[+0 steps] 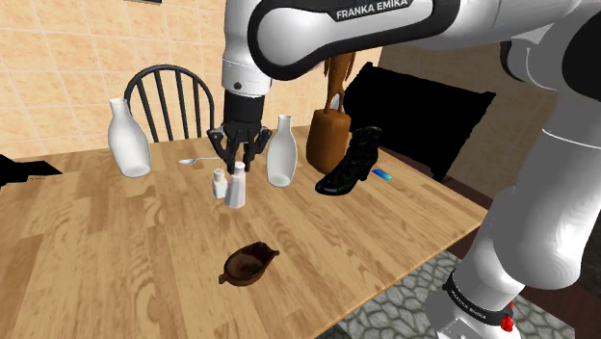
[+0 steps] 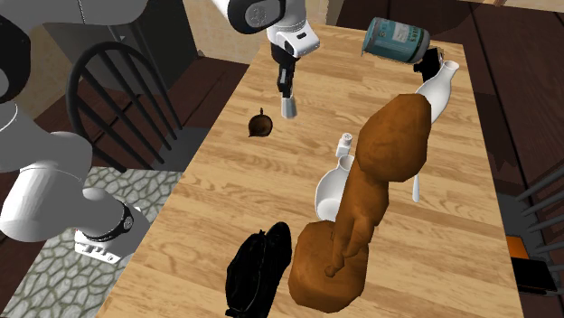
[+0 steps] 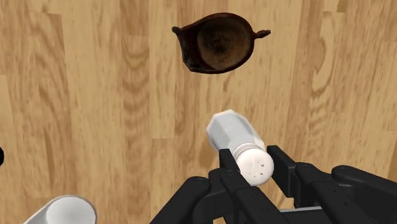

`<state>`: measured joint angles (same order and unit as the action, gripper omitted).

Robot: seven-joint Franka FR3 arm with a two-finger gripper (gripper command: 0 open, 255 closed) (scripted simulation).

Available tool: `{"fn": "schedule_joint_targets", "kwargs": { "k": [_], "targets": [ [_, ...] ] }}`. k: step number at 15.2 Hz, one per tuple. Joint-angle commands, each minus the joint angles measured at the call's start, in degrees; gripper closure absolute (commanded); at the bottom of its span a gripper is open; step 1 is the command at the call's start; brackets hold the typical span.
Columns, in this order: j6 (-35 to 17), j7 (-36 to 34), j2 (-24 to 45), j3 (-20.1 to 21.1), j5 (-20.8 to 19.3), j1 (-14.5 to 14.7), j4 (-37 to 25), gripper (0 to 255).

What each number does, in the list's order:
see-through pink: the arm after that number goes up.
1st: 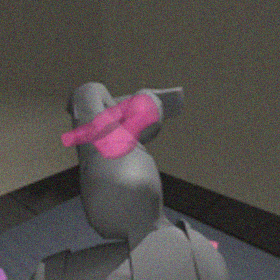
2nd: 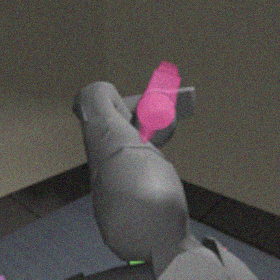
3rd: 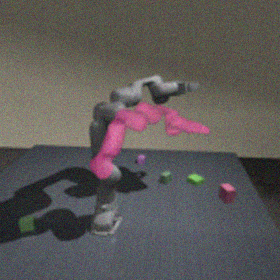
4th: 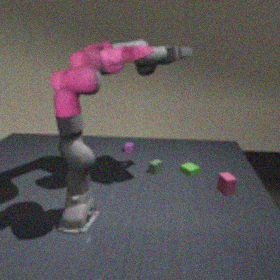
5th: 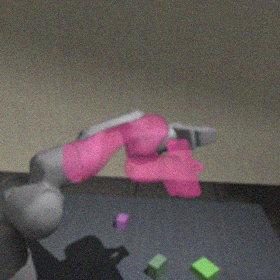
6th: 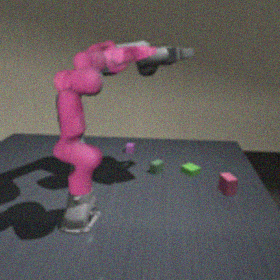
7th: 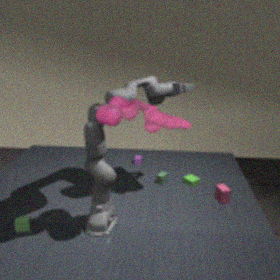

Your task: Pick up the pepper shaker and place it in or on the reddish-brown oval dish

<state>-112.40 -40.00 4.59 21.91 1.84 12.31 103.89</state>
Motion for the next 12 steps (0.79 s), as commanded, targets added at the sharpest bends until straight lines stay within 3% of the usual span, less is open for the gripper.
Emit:
{"fn": "schedule_joint_targets", "kwargs": {
  "k": [1, 7, 12],
  "targets": [
    [0.36, -1.19, -3.34, 0.77, 1.17, 0.66, 2.67, 255],
    [1.44, -5.68, -12.75, 3.58, 4.95, 3.55, 9.92, 255],
    [-2.40, -5.63, -12.19, 3.80, 4.88, 3.66, 13.23, 255]
  ]
}}
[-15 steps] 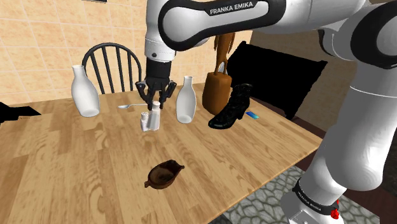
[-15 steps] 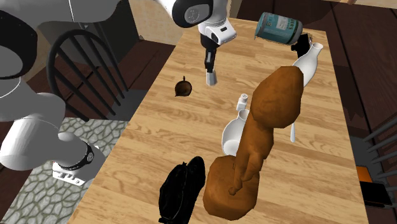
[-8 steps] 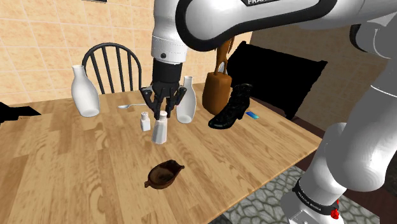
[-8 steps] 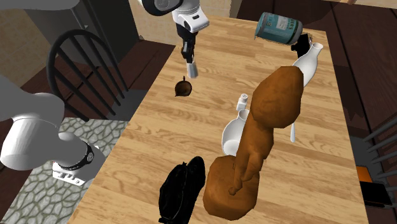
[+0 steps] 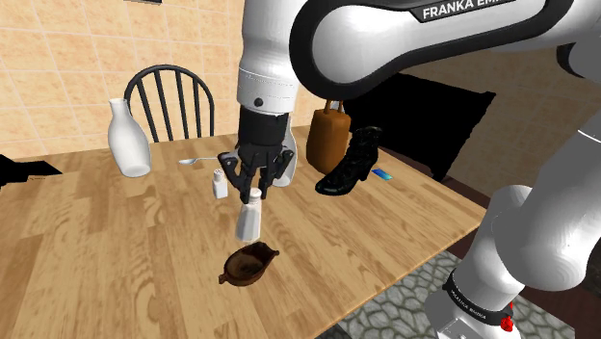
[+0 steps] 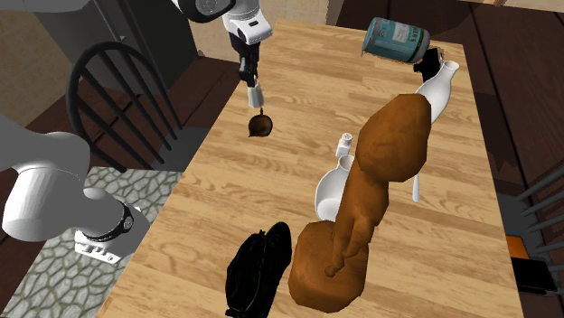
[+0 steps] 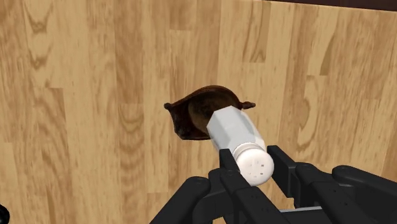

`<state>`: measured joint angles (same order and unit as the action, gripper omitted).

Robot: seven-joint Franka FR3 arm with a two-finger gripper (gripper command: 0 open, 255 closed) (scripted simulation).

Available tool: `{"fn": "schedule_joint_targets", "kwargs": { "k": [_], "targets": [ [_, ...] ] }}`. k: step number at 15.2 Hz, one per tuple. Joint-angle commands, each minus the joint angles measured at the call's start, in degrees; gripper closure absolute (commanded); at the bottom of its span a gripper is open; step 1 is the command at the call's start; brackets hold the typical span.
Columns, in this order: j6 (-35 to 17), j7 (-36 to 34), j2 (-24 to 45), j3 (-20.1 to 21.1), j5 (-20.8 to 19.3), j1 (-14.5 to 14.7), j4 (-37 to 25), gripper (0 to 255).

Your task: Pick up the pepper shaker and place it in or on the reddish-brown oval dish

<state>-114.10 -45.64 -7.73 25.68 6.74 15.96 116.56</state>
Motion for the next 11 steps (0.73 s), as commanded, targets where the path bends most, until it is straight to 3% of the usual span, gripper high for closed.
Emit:
{"fn": "schedule_joint_targets", "kwargs": {
  "k": [1, 11],
  "targets": [
    [-1.47, 0.00, 0.28, 0.09, -0.05, 0.03, 1.18, 255],
    [-9.18, -0.30, 2.56, 0.63, -0.72, 0.18, 6.77, 255]
  ]
}}
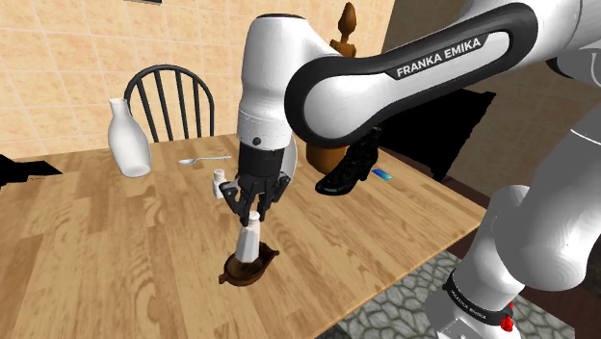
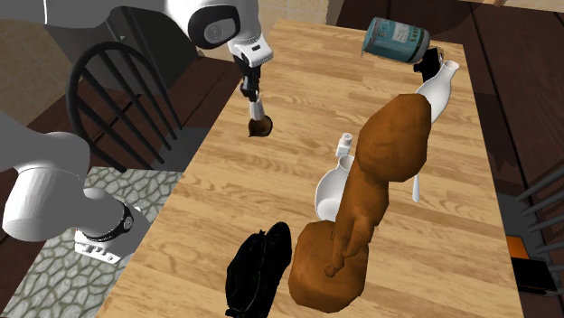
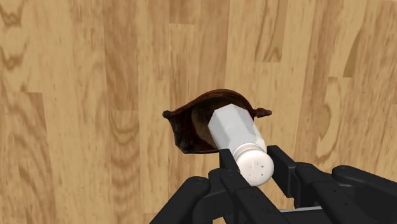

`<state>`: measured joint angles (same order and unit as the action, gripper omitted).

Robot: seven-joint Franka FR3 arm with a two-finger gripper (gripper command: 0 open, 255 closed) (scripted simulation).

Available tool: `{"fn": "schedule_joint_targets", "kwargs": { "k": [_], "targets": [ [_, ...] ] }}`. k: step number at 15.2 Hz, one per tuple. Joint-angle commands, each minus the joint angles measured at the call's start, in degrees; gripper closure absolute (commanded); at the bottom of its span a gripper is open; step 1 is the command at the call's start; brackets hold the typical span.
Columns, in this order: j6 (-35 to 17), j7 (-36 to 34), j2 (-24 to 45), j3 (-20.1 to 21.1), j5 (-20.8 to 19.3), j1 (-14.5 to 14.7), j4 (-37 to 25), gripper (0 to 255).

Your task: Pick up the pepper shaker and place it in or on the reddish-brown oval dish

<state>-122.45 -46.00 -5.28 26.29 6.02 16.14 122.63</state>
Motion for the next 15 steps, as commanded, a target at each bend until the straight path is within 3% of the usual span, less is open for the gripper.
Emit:
{"fn": "schedule_joint_targets", "kwargs": {
  "k": [1, 5, 13, 14, 15],
  "targets": [
    [-1.60, 0.00, 0.41, 0.06, -0.11, 0.01, 1.19, 255],
    [-4.65, -0.30, 1.74, 0.27, -0.63, 0.05, 3.02, 255],
    [-4.65, -0.30, 1.74, 0.26, -0.63, 0.06, 3.02, 255],
    [-4.65, -0.30, 1.74, 0.26, -0.63, 0.06, 3.02, 0],
    [-4.65, -0.30, 1.74, 0.26, -0.63, 0.06, 3.02, 0]
  ]
}}
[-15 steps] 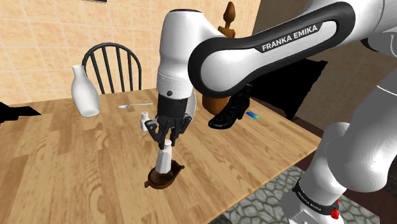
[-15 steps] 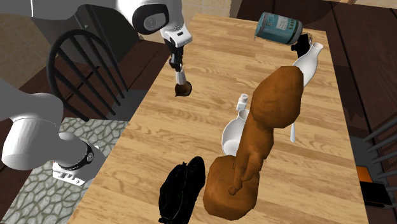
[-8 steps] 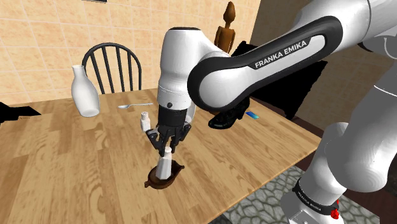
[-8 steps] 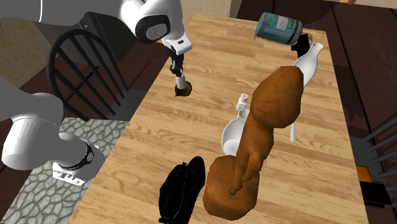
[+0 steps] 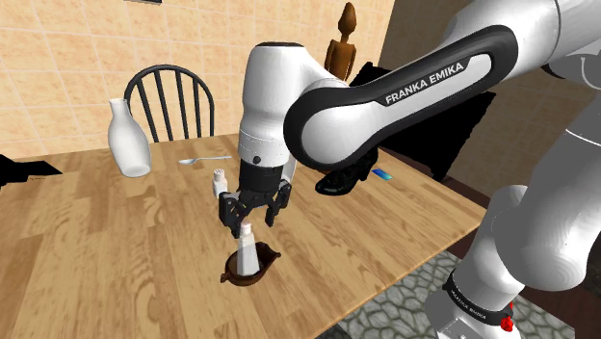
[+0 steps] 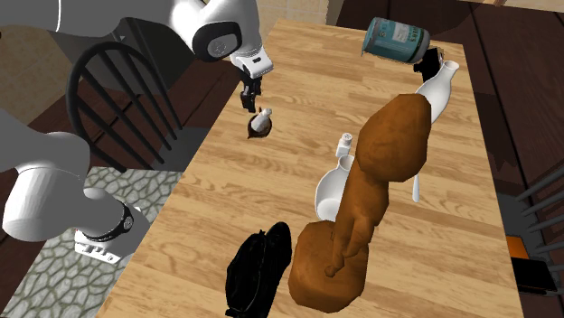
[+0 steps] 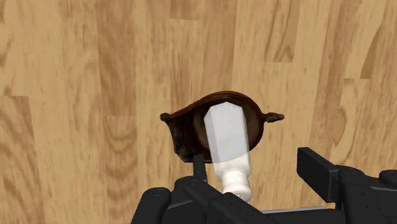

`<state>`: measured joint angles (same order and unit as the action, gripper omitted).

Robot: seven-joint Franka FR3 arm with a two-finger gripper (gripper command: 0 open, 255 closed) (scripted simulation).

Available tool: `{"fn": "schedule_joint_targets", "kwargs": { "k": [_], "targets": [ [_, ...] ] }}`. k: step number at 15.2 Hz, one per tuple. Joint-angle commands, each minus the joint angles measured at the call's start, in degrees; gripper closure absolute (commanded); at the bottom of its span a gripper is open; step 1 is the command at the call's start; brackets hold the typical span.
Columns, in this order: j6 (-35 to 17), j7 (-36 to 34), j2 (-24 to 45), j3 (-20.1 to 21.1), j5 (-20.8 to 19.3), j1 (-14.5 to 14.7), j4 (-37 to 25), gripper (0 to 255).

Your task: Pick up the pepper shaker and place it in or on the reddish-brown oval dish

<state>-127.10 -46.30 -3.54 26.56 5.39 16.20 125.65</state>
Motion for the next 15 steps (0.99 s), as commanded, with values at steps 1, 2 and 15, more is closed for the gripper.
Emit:
{"fn": "schedule_joint_targets", "kwargs": {
  "k": [1, 2, 15],
  "targets": [
    [0.00, 0.00, 0.00, 0.00, 0.00, 0.00, 0.00, 0],
    [0.00, 0.00, 0.00, 0.00, 0.00, 0.00, 0.00, 0],
    [7.25, 1.12, -3.60, -0.73, 1.42, -0.24, -3.90, 0]
  ]
}}
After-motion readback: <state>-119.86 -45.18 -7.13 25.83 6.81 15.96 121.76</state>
